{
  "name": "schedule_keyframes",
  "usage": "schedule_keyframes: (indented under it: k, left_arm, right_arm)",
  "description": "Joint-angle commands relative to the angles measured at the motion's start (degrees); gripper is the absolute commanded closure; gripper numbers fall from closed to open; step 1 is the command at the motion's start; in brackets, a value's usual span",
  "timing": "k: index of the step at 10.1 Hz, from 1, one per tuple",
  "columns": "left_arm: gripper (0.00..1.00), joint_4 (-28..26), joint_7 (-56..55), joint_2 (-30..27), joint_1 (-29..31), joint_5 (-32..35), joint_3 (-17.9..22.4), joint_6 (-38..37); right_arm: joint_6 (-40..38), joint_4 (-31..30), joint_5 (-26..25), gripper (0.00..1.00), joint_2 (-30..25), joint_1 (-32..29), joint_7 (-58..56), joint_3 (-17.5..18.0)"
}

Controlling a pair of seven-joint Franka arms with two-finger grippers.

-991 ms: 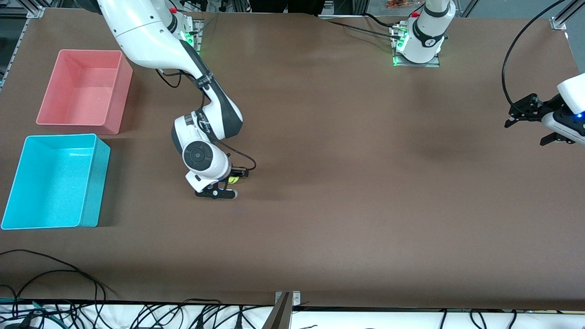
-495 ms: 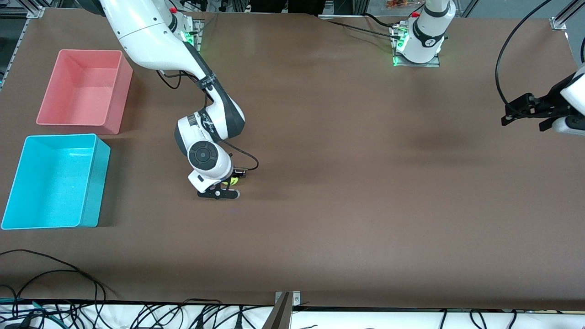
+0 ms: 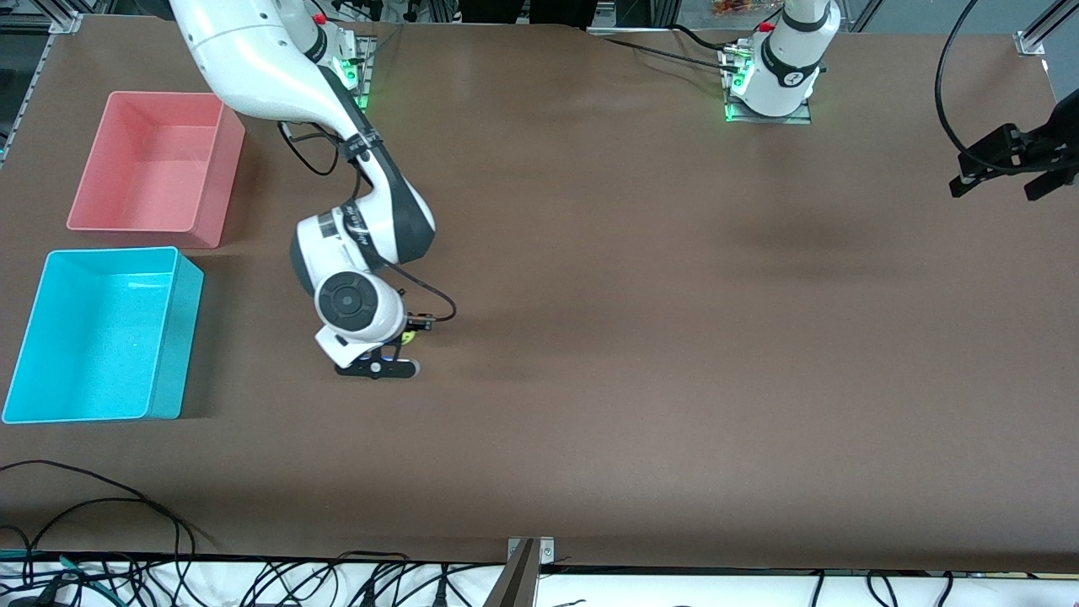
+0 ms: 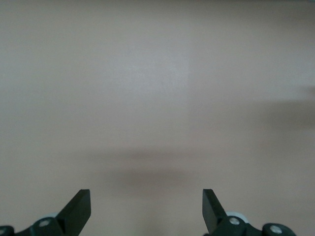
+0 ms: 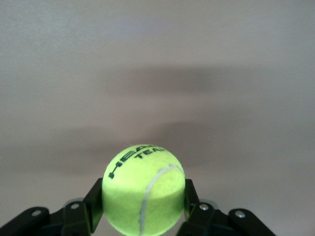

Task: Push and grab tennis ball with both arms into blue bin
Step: 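Lift the ball with the right gripper and carry it over the cyan bin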

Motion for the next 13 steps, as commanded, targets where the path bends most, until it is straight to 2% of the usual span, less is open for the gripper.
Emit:
schedule_keyframes:
  k: [1,3,5,7,8,9,11,13]
  left_arm:
    - [0.00,2.1,-16.9,-1.1,-0.2,0.2,-4.0,-1.4]
    - [0.00,2.1,-24.5,-0.5,-1.6,0.1,-4.1,-1.2]
    - [0.00,2.2,-24.7,1.6,-5.2,1.1,-3.6,-1.0]
    - [0.00,2.3,-24.4,2.3,-6.2,1.0,-3.1,-1.0]
    - [0.00,2.4,-24.3,2.8,-7.7,1.0,-1.6,-1.0]
    - [0.00,2.4,-24.4,2.8,-8.3,1.0,-0.8,-1.0]
    - [0.00,2.9,-24.7,2.8,-7.8,0.6,-0.8,-1.1]
    - [0.00,3.7,-24.8,3.3,-7.7,0.4,-0.8,-1.4]
  right_arm:
    - [-11.2,2.9,0.0,0.76,-5.9,0.0,-9.6,-5.3]
    - [-14.2,1.8,-0.1,0.75,-10.2,-0.1,-12.5,-9.2]
    - [-13.6,-4.2,-0.8,0.76,-15.6,-0.3,-14.3,-13.1]
    - [-13.5,-8.2,-0.9,0.76,-18.1,-0.3,-19.2,-19.2]
    - [-13.5,-8.8,-0.9,0.76,-18.1,-0.3,-22.3,-22.7]
    - [-13.5,-9.6,-0.1,0.76,-18.3,-0.3,-29.0,-27.1]
    - [-8.1,-16.0,0.3,0.76,-20.0,-0.4,-39.4,-34.7]
    - [3.2,-27.6,0.3,0.75,-23.6,-0.6,-49.3,-41.5]
